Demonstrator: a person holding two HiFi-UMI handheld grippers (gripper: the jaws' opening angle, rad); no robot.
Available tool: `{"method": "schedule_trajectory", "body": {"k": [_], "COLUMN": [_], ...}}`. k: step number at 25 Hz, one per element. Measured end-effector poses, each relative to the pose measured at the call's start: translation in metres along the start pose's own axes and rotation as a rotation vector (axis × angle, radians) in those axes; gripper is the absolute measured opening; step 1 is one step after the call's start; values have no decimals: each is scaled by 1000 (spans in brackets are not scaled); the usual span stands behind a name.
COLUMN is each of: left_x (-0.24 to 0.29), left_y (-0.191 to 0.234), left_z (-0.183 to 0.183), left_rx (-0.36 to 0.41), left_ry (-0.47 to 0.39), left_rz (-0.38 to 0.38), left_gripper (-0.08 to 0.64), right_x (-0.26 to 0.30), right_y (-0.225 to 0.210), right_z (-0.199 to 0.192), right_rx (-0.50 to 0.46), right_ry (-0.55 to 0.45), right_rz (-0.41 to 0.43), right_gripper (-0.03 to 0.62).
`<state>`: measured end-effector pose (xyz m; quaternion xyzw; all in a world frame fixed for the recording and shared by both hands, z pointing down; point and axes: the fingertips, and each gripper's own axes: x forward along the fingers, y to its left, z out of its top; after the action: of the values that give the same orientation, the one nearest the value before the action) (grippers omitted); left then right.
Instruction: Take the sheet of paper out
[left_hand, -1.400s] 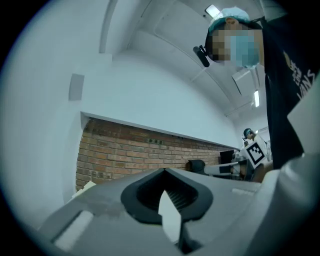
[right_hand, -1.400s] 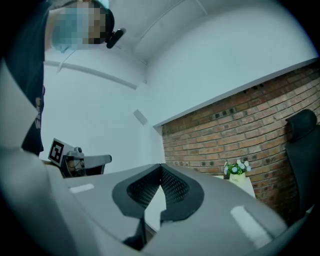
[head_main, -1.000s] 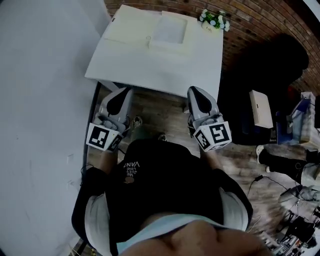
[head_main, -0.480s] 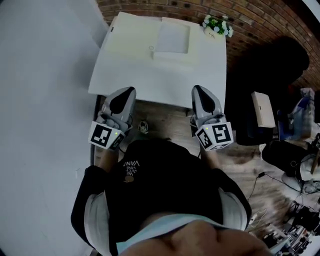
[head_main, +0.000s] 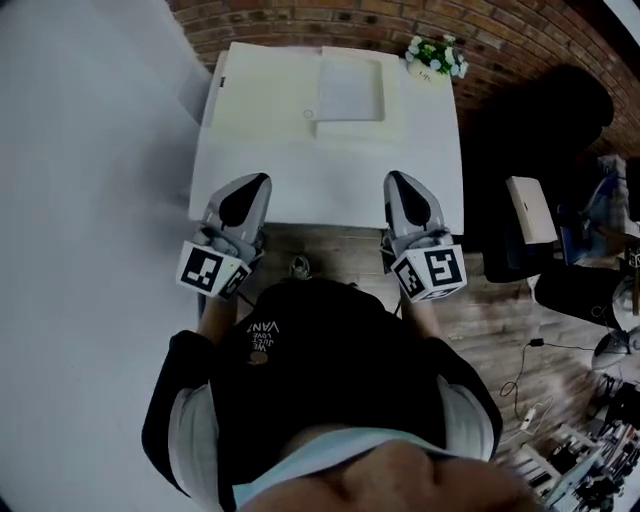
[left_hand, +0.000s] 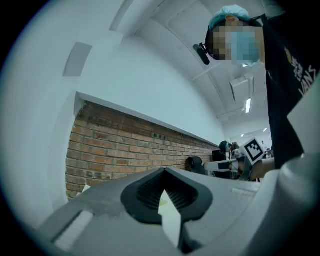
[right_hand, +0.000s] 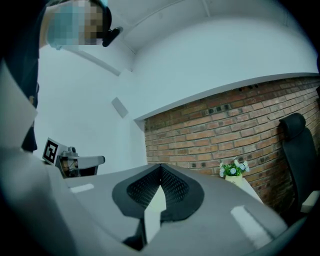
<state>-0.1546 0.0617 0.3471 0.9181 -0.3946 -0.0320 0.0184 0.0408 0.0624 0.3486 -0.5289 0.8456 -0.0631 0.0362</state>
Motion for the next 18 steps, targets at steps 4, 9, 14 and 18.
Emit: {"method": "schedule_trajectory", "body": {"k": [4, 9, 14, 18], "left_x": [0, 0, 6, 15], "left_y": [19, 39, 52, 59], "left_z": [-3, -6, -11, -17], "left_rx": [-8, -21, -28, -33], "left_ry": [2, 2, 8, 24], "left_rz": [-38, -85, -109, -122], "left_gripper": [2, 2, 2, 2], "right_x": [10, 20, 24, 34], "right_y": [9, 17, 16, 6], "right_z": [-2, -5, -9, -10], "right_rx": [-3, -13, -22, -29], "right_ry": [-4, -3, 10, 14], "right_rz": [-42, -97, -133, -146], "right_gripper": [2, 1, 0, 0]}}
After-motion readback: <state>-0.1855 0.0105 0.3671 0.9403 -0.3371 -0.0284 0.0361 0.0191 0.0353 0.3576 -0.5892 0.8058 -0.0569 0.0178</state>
